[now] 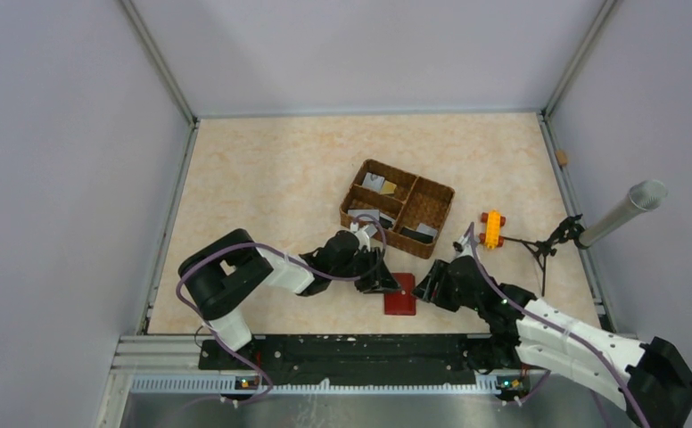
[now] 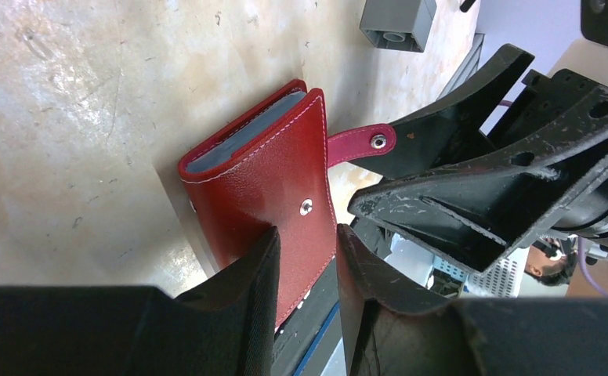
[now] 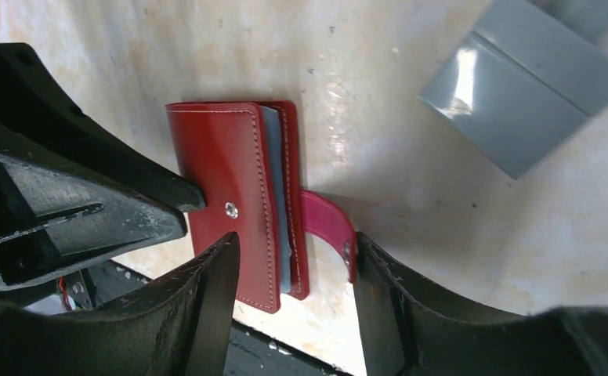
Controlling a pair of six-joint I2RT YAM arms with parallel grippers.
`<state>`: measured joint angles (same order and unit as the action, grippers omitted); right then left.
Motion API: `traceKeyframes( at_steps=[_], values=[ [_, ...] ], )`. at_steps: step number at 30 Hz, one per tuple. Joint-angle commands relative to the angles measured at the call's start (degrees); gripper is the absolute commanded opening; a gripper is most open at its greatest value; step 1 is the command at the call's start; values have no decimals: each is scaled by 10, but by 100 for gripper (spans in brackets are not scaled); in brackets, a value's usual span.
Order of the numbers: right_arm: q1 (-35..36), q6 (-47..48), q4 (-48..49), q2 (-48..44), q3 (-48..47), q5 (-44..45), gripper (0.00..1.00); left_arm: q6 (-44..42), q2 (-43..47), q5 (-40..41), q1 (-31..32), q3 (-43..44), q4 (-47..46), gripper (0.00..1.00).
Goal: Put the credit cards into the card holder
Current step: Close the card holder at the center of the board.
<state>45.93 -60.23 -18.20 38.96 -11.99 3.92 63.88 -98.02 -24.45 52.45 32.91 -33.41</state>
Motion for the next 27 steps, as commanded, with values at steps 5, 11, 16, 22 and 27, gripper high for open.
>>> traceKeyframes(
  at_steps=[5,11,16,22,27],
  values=[
    [-4,2,98,62,10,-37,55,-21,-5,12,1,14,3,34],
    [-3,-1,120,87,14,-37,47,-35,0,20,1,21,27,34],
    [-3,-3,118,123,11,-36,34,-51,8,30,1,32,48,34],
    [-2,-1,122,153,12,-17,21,-83,29,50,1,58,94,38],
    [-3,2,120,174,14,1,2,-114,81,85,1,73,156,51]
  ],
)
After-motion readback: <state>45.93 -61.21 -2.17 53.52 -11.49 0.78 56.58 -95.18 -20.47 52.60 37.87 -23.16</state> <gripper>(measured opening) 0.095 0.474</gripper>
